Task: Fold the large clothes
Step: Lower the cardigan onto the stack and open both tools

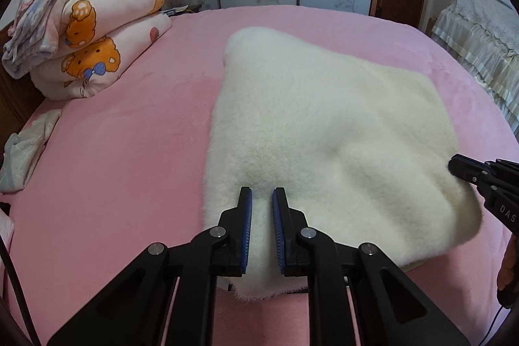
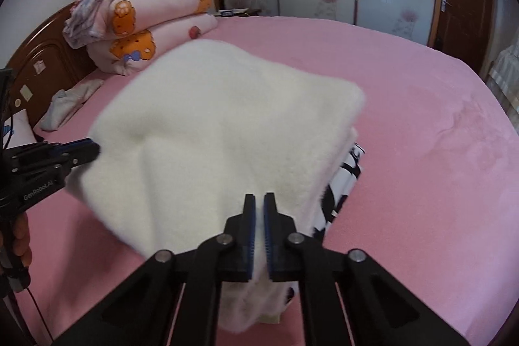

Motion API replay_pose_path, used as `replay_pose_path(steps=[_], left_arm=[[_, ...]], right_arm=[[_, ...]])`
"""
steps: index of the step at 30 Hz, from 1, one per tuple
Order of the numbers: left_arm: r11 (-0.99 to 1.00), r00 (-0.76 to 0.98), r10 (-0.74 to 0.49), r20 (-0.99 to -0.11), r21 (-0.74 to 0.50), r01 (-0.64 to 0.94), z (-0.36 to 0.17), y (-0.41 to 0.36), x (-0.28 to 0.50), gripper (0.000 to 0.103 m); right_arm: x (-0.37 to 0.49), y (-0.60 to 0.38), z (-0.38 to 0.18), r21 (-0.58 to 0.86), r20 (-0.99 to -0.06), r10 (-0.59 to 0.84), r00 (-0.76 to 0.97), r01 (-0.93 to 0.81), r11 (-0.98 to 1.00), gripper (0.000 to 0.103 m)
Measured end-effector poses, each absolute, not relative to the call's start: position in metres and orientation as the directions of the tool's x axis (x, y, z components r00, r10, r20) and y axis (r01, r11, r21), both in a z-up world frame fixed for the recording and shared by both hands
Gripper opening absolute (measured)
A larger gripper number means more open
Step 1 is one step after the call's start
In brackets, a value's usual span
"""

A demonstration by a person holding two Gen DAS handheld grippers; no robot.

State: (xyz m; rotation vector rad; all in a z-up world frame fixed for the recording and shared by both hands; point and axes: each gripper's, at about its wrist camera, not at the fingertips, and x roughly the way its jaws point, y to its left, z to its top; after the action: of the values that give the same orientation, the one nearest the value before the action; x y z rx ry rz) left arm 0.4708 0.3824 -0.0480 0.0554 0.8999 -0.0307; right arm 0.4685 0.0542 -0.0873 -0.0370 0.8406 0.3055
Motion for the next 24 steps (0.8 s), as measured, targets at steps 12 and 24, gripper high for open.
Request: replay_pose_path(steps=[12, 24], left_arm=[[1.000, 0.601, 0.014, -0.799, 0.005, -0.017, -0.032, 0.362, 0.445, 0.051], [0.999, 0.641, 0.008, -0.768, -0.019, -0.036, 0.049, 0.318, 0.341, 0.090]], right_arm=[[0.460, 0.034, -0.077, 0.219, -0.748, 0.326, 0.577, -0.249, 0.943, 0.003], [0.365, -0.003, -0.002, 0.228, -0.773, 0.343, 0.534, -0.270, 0.935, 0.017]])
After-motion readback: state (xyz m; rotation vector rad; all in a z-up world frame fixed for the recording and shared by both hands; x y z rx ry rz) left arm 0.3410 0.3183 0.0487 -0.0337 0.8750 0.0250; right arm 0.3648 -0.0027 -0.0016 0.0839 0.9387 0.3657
